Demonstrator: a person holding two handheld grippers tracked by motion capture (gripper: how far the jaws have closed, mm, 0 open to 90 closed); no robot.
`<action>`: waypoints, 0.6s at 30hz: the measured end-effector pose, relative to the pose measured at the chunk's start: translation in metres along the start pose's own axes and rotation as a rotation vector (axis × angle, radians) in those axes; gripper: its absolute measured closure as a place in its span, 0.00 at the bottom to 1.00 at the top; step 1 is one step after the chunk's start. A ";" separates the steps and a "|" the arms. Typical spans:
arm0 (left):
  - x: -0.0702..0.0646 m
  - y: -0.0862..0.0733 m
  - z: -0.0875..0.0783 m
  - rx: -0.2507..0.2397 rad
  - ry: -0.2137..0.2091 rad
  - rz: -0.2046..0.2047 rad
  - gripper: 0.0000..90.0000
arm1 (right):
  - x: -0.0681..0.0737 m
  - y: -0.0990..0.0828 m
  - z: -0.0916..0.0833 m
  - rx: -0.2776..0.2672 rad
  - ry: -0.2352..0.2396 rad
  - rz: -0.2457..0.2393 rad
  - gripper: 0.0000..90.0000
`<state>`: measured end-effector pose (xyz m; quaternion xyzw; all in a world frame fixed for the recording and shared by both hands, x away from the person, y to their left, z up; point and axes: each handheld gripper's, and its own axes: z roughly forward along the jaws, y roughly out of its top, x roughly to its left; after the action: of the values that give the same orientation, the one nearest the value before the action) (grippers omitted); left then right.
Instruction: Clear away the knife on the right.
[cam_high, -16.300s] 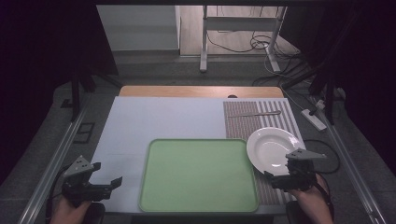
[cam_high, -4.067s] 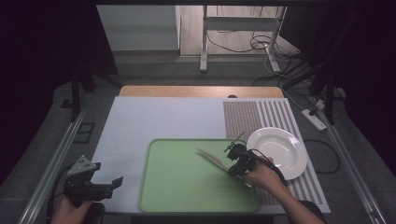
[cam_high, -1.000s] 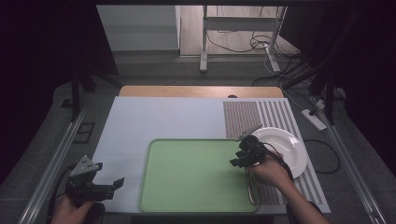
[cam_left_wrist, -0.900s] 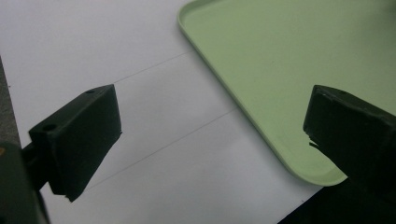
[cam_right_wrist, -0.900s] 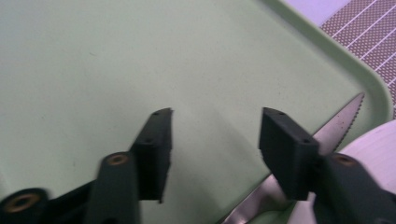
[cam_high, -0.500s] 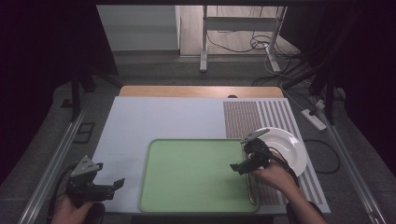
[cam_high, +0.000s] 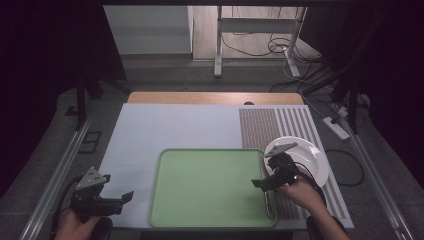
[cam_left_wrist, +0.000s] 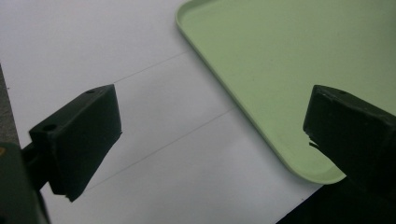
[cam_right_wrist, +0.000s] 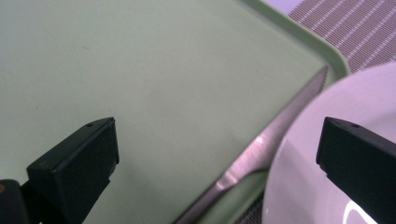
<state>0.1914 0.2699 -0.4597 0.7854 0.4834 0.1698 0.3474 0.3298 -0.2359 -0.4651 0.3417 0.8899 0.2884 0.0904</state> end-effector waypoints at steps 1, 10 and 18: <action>0.000 0.000 0.000 0.000 0.000 0.000 0.05 | -0.001 -0.002 -0.002 -0.006 -0.002 0.006 0.00; 0.000 0.000 0.000 -0.001 -0.003 -0.001 0.05 | -0.007 -0.019 -0.020 -0.055 -0.022 0.062 0.00; 0.000 0.000 0.000 -0.003 -0.004 -0.003 0.05 | -0.010 -0.031 -0.032 -0.075 -0.046 0.090 0.00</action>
<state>0.1914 0.2705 -0.4597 0.7845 0.4836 0.1686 0.3496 0.3091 -0.2753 -0.4573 0.3844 0.8598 0.3176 0.1105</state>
